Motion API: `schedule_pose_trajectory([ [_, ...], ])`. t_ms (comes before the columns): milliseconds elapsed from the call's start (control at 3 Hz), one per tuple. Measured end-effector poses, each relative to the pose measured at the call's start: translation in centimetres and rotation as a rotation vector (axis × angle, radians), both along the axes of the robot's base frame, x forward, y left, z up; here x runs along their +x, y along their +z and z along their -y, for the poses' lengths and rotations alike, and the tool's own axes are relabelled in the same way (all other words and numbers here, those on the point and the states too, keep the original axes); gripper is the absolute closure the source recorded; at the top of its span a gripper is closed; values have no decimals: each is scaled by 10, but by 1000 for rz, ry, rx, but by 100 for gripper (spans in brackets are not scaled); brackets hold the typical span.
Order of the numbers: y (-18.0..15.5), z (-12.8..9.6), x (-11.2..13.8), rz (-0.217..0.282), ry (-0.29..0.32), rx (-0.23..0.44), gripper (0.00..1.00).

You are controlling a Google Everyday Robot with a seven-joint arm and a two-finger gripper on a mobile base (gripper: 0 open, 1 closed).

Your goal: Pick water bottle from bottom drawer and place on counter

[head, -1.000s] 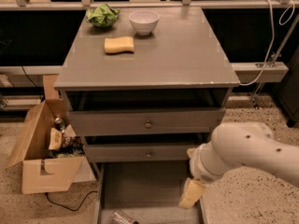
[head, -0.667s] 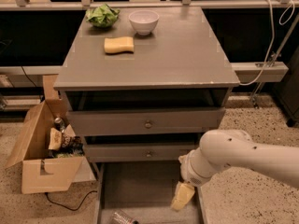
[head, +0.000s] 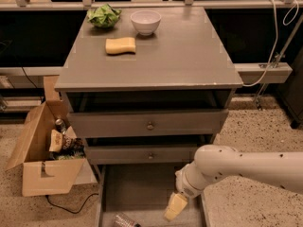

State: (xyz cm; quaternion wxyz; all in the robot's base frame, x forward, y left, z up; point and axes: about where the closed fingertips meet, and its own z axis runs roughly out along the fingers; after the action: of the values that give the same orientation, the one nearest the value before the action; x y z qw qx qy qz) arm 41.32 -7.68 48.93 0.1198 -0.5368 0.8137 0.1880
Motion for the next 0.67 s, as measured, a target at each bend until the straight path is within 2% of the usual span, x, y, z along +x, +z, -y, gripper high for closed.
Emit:
schedule_pose_trajectory([
  [333,-63,-7,12,-35,-43,42,0],
  [667,-134,-24,32,-52,-103,76,0],
])
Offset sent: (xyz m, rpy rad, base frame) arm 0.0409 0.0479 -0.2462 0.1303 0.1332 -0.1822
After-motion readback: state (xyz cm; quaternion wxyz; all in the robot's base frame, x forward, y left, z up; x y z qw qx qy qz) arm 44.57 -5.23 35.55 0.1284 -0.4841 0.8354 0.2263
